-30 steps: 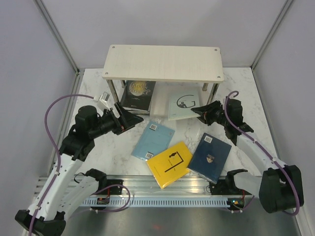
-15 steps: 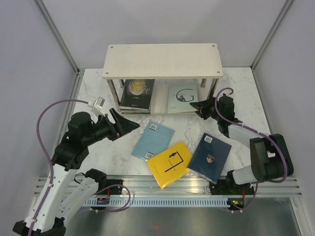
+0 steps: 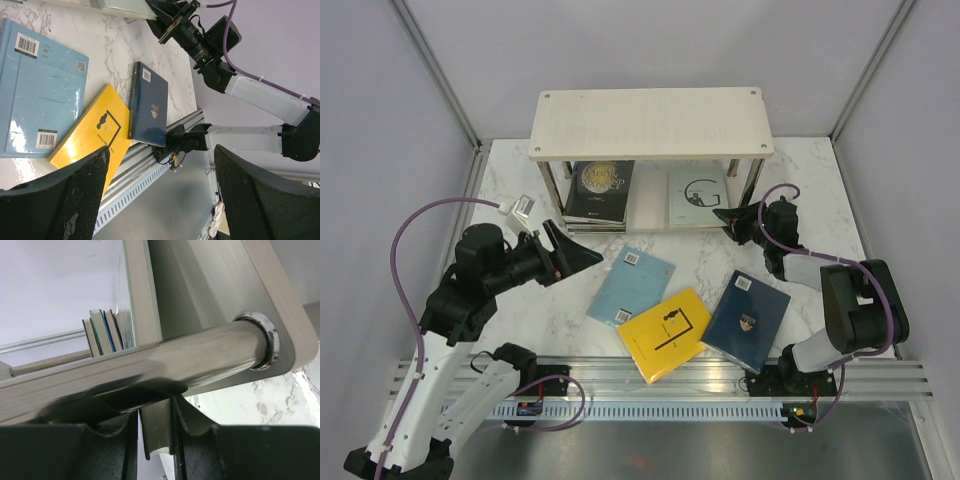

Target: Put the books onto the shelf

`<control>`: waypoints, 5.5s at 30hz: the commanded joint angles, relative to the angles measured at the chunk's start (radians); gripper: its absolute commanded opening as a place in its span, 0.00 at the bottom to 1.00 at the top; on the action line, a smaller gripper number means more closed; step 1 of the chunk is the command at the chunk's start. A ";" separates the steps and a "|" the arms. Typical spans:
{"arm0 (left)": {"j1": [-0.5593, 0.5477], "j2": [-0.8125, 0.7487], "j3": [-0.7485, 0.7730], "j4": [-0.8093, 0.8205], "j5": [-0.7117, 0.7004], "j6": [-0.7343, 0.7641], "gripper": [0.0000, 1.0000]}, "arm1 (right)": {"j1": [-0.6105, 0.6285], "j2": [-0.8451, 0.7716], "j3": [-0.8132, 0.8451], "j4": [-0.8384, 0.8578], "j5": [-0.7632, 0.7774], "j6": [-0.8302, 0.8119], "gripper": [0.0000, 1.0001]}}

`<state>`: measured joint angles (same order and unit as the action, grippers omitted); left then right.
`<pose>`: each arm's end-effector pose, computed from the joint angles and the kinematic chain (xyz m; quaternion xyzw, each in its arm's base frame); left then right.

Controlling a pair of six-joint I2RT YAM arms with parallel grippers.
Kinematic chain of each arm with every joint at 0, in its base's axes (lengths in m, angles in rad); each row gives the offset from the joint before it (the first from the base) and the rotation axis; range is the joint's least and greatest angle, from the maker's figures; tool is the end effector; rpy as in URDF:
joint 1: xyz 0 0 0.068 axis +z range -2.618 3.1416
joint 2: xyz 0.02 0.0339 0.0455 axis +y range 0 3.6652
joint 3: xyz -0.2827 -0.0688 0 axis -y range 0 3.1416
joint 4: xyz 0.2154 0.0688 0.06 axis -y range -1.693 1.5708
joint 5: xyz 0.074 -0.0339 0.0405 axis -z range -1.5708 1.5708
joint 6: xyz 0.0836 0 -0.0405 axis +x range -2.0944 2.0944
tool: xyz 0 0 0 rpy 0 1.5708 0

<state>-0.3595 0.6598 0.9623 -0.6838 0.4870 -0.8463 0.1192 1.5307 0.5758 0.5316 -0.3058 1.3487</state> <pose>0.1001 -0.0794 0.3532 -0.0626 0.8127 -0.4728 0.3347 0.3170 0.0633 0.1917 0.4112 0.7258 0.4543 0.3127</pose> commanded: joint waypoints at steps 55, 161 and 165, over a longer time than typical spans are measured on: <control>-0.298 0.092 -0.793 0.527 -0.126 -0.396 0.85 | 0.100 -0.541 -0.076 -1.051 -0.046 -0.578 0.98; -0.237 0.406 0.164 0.222 0.240 0.187 0.59 | 0.497 -0.593 0.024 -0.406 -0.649 -0.355 0.00; -0.190 0.350 0.219 0.161 0.177 0.173 0.83 | 0.496 -0.612 0.061 -0.325 -0.546 -0.228 0.00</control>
<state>-0.5713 1.0840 1.1061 -0.4896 0.7578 -0.6540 0.6151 0.9401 0.5755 0.1444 -0.9577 1.0138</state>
